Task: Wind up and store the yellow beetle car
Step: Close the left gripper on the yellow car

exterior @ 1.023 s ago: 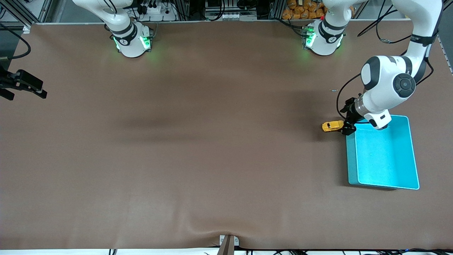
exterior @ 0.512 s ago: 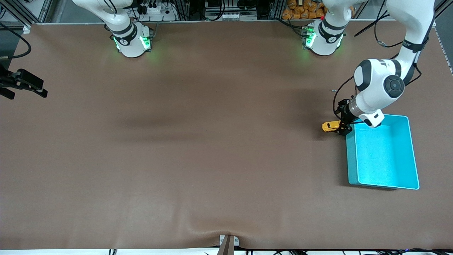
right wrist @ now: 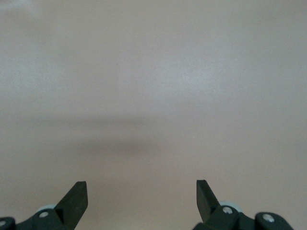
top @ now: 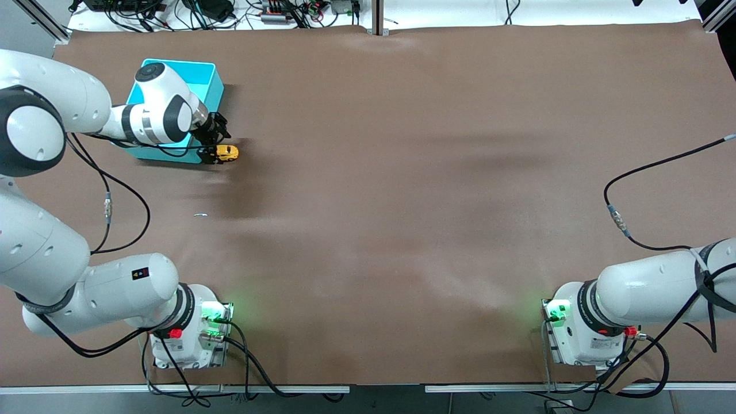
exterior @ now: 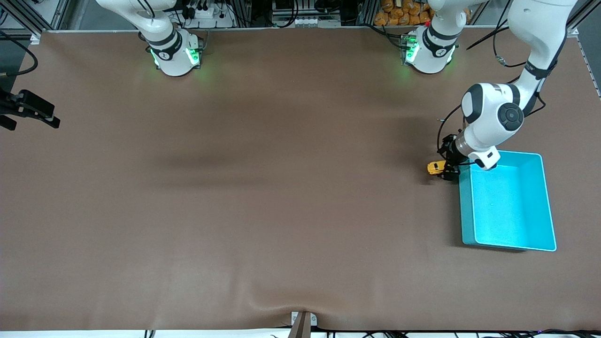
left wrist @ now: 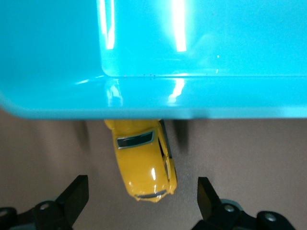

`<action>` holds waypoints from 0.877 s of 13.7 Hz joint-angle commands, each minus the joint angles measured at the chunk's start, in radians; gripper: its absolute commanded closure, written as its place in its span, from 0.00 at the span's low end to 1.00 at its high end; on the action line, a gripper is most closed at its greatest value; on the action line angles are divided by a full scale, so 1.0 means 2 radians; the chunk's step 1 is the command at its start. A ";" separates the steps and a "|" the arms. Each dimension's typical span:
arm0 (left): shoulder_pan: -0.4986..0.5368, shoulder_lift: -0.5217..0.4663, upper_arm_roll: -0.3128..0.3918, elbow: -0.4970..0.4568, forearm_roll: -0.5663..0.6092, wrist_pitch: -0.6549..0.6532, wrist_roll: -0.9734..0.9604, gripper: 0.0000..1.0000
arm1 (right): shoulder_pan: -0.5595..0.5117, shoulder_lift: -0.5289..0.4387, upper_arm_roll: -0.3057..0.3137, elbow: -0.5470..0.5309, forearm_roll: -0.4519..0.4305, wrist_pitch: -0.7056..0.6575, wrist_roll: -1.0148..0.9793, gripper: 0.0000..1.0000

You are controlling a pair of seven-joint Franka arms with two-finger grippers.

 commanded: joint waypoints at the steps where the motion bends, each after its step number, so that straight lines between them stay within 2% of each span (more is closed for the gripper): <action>1: 0.006 0.013 0.000 -0.001 0.020 0.022 -0.011 0.00 | 0.003 -0.008 0.000 0.000 -0.008 -0.007 0.005 0.00; 6: 0.009 0.022 0.007 0.000 0.021 0.035 -0.011 0.00 | 0.003 -0.007 0.000 0.000 -0.009 -0.007 0.006 0.00; 7: 0.009 0.023 0.008 0.000 0.021 0.038 -0.011 0.11 | 0.003 -0.007 0.000 0.000 -0.009 -0.007 0.006 0.00; 8: 0.009 0.024 0.008 0.000 0.022 0.040 -0.010 0.53 | 0.003 -0.007 0.000 0.000 -0.009 -0.007 0.006 0.00; 9: 0.009 0.025 0.008 0.000 0.022 0.041 -0.011 0.77 | 0.003 -0.007 0.000 0.000 -0.013 -0.007 0.007 0.00; 10: 0.009 0.025 0.008 0.001 0.022 0.041 -0.011 0.93 | 0.003 -0.007 0.000 0.000 -0.015 -0.007 0.008 0.00; 12: 0.008 0.025 0.008 0.002 0.022 0.041 -0.013 0.99 | 0.003 -0.007 0.000 0.000 -0.016 -0.007 0.008 0.00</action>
